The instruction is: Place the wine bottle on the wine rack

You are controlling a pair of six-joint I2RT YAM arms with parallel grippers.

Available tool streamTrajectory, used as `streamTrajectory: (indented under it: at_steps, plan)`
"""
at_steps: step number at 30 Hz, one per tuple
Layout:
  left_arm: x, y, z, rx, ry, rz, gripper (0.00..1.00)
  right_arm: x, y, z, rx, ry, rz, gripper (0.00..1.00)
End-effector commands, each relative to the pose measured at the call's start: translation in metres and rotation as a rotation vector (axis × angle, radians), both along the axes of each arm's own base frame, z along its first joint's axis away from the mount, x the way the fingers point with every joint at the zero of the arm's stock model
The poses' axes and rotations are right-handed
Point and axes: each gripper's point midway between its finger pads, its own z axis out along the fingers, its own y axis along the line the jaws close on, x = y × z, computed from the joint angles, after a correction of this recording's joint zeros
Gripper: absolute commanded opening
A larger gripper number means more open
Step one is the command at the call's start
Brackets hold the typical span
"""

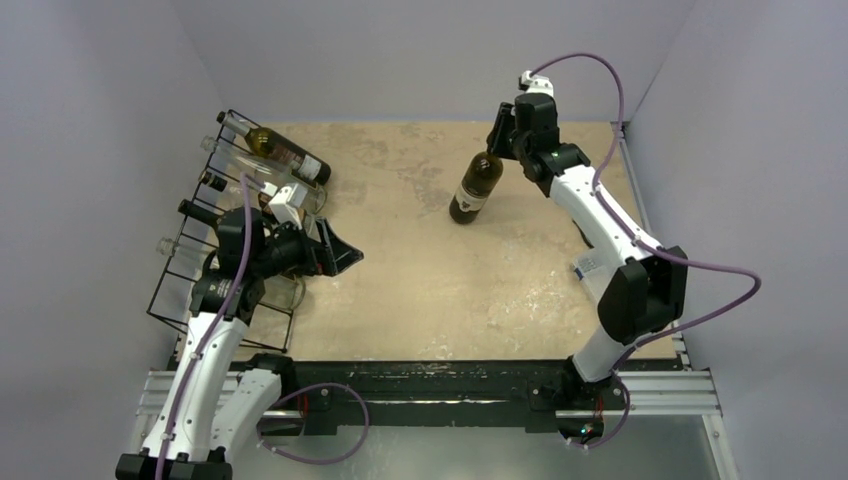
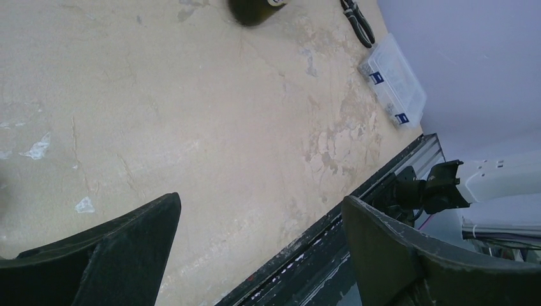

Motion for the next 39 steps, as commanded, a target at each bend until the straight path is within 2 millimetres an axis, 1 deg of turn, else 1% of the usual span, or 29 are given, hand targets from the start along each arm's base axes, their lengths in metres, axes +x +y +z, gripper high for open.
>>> streamTrajectory:
  at_steps: [1, 4, 10, 13, 16, 19, 21, 24, 26, 30, 31, 34, 39]
  plan:
    - [0.007, 0.002, 0.009, -0.029, -0.038, -0.014, 0.97, -0.031, 0.013, 0.067, 0.14, -0.133, 0.082, 0.07]
    - [0.011, 0.005, 0.006, -0.027, -0.03, 0.003, 0.97, -0.053, 0.018, 0.072, 0.181, -0.13, 0.14, 0.04]
    - [0.012, 0.009, -0.001, -0.003, -0.024, 0.017, 0.97, -0.09, 0.027, 0.063, 0.26, -0.113, 0.234, 0.0]
    - [0.013, 0.008, 0.001, -0.005, -0.035, 0.011, 0.97, -0.108, 0.039, 0.06, 0.322, -0.084, 0.311, 0.0]
    - [0.013, 0.005, 0.004, -0.019, -0.062, -0.008, 0.97, -0.132, 0.055, 0.056, 0.393, -0.042, 0.42, 0.0]
    - [0.014, -0.002, 0.008, -0.05, -0.075, -0.046, 0.97, -0.153, 0.066, 0.049, 0.448, 0.001, 0.512, 0.0]
    - [0.011, -0.008, 0.01, -0.07, -0.085, -0.073, 0.97, -0.166, 0.072, 0.042, 0.469, 0.036, 0.563, 0.0]
    - [-0.001, -0.023, 0.01, -0.075, -0.11, -0.127, 0.98, -0.181, 0.077, 0.029, 0.49, 0.1, 0.622, 0.0]
    - [-0.009, -0.032, 0.01, -0.073, -0.125, -0.149, 1.0, -0.189, 0.08, 0.021, 0.506, 0.134, 0.647, 0.0]
    - [-0.017, -0.046, 0.005, -0.024, -0.146, -0.147, 1.0, -0.203, 0.086, 0.007, 0.567, 0.197, 0.689, 0.0]
    - [-0.018, -0.05, 0.004, -0.013, -0.145, -0.148, 1.0, -0.206, 0.087, 0.008, 0.588, 0.201, 0.698, 0.0]
    - [-0.02, -0.066, -0.003, 0.009, -0.124, -0.155, 1.0, -0.216, 0.091, 0.001, 0.655, 0.229, 0.721, 0.0]
    - [-0.022, -0.1, -0.004, 0.073, -0.098, -0.222, 1.0, -0.225, 0.091, 0.0, 0.706, 0.212, 0.725, 0.0]
